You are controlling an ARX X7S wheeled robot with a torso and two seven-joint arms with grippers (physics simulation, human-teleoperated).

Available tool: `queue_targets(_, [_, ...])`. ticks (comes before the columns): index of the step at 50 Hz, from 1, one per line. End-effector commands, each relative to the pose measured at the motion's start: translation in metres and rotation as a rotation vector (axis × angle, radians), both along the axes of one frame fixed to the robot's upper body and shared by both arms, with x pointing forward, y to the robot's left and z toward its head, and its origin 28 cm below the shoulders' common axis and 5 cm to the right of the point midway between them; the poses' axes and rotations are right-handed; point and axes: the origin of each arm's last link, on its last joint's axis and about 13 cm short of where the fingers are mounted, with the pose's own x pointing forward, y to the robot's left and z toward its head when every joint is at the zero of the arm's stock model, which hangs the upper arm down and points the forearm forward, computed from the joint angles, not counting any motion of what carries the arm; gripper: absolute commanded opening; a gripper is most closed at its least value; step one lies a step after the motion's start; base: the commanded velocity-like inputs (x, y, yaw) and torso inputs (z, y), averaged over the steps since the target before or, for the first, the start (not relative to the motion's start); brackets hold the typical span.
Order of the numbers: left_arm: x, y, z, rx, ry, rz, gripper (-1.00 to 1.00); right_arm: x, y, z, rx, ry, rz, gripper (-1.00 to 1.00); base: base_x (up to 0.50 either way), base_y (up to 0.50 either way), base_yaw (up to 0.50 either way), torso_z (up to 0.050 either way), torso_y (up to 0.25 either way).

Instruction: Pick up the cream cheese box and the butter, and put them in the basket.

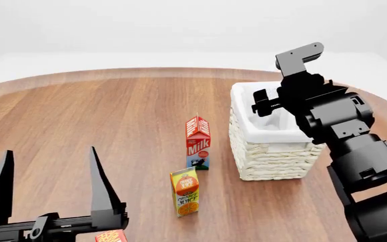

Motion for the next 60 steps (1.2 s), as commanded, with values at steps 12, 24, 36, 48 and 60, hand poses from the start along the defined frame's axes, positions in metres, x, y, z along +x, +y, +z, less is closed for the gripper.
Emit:
queue_targets(12, [0.0,0.001,0.002,0.001,-0.037,0.008,1.0,0.001,0.006,0.002,0.009,-0.01,0.031,1.0,0.0,0.0,0.0,0.0,0.0])
queue_targets(24, [0.0,0.002,0.003,0.0,-0.037,0.009,1.0,0.002,0.008,0.006,0.002,-0.018,0.039,1.0,0.0,0.0,0.0,0.0,0.0])
queue_targets(36, [-0.001,0.001,0.003,0.001,-0.037,0.005,1.0,-0.01,0.019,0.022,-0.014,-0.06,0.114,1.0,0.0,0.0,0.0,0.0,0.0])
queue_targets(48, [0.0,0.001,0.003,0.001,-0.037,0.004,1.0,-0.028,0.028,0.029,-0.054,-0.085,0.191,1.0,0.0,0.0,0.0,0.0,0.0])
queue_targets(60, [-0.001,0.0,0.002,0.003,-0.035,-0.001,1.0,-0.053,0.036,0.038,-0.088,-0.116,0.264,1.0,0.0,0.0,0.0,0.0,0.0])
